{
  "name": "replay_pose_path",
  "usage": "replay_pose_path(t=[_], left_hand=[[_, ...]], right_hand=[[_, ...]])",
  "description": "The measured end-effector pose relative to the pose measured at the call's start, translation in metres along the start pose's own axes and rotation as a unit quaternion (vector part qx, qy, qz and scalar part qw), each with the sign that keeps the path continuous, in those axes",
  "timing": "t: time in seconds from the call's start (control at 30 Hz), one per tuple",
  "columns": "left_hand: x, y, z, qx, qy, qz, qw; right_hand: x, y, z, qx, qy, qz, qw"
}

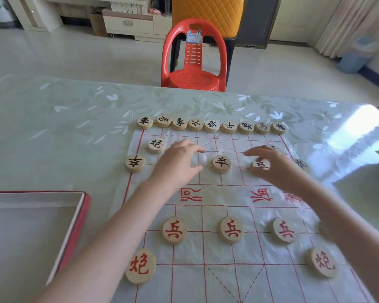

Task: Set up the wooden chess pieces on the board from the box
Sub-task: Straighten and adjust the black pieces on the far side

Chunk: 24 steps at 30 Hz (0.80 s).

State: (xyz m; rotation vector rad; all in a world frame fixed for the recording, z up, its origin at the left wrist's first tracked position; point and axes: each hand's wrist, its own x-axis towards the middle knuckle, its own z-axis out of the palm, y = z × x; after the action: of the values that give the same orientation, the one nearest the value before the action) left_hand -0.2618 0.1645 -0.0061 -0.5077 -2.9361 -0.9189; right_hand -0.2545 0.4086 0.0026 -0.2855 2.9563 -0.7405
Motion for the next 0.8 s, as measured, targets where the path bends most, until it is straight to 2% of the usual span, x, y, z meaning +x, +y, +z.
replay_pose_path(t=[0.13, 0.23, 0.37, 0.43, 0.5, 0.67, 0.73, 0.8], left_hand=[[0.022, 0.024, 0.027, 0.013, -0.042, 0.006, 0.999], [0.032, 0.031, 0.036, -0.003, -0.108, 0.032, 0.994], [0.037, 0.029, 0.037, 0.016, -0.158, 0.056, 0.986], [0.038, 0.027, 0.036, 0.025, -0.15, 0.069, 0.986], [0.039, 0.027, 0.036, 0.049, -0.123, 0.067, 0.989], [0.035, 0.032, 0.044, 0.097, -0.038, -0.021, 0.994], [0.034, 0.033, 0.044, 0.1, -0.032, -0.031, 0.994], [0.033, 0.031, 0.041, 0.115, -0.042, -0.016, 0.992]], right_hand=[[-0.01, 0.038, -0.016, -0.043, -0.035, 0.029, 0.998], [-0.009, 0.046, -0.016, -0.071, -0.074, -0.002, 0.995], [-0.001, 0.046, -0.011, -0.067, -0.073, -0.054, 0.994], [0.0, 0.047, -0.008, -0.054, -0.053, -0.063, 0.995], [0.001, 0.047, -0.006, -0.048, -0.034, -0.032, 0.998], [0.001, 0.037, -0.001, -0.082, 0.032, 0.062, 0.994], [-0.004, 0.037, -0.004, -0.062, 0.041, 0.048, 0.996], [-0.007, 0.04, -0.01, -0.075, 0.018, -0.001, 0.997]])
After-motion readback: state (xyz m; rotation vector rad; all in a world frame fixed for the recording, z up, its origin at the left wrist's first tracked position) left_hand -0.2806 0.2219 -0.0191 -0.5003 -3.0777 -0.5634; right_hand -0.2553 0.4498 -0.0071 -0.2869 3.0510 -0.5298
